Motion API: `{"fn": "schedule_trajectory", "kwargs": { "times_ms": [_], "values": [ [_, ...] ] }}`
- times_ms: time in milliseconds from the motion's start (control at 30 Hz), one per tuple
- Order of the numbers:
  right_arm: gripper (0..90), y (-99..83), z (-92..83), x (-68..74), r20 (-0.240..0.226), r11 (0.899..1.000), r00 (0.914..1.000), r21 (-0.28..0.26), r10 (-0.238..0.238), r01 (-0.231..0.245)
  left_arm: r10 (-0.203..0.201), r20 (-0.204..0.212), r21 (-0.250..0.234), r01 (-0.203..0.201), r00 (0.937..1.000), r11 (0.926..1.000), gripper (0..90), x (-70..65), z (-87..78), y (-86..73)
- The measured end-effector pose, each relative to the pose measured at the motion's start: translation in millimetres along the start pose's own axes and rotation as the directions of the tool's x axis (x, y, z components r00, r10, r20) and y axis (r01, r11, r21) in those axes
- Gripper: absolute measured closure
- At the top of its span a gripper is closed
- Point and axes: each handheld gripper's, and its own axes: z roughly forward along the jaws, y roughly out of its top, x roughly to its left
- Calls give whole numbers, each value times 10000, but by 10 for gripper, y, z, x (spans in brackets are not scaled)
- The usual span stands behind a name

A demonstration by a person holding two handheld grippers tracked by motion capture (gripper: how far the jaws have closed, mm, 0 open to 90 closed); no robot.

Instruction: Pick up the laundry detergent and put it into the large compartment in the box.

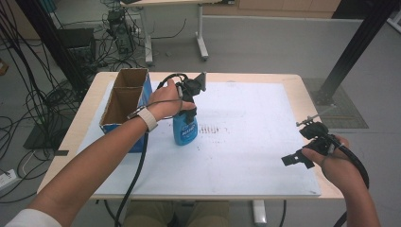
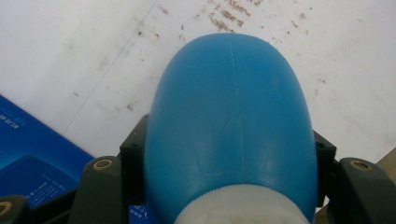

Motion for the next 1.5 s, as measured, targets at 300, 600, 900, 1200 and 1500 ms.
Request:
{"fn": "schedule_trajectory", "kwargs": {
  "times_ms": [300, 600, 900, 1200, 1500],
  "values": [
    [75, -6, 20, -7, -23, 10000, 10000, 17, 15, -15, 8, -14, -15, -8, 10000, 10000, 384, -7, 0, -4],
    [75, -18, 32, -13, -21, 10000, 10000, 49, 18, -18, -33, 57, -71, 34, 10000, 10000, 385, 16, -4, -19],
    [75, -35, -8, -17, 61, 10000, 10000, 28, 49, -49, -331, 202, -160, 334, 9992, 9993, 384, 101, -80, -91],
    [75, -5, -16, 13, 116, 10000, 9999, 44, -41, 41, -747, 68, -232, 749, 9972, 9969, 383, 70, -296, -216],
    [75, 25, -48, 57, 139, 9999, 9998, 2, -153, 153, -1061, 109, -275, 1064, 9943, 9939, 383, 7, -610, -278]
  ]
}}
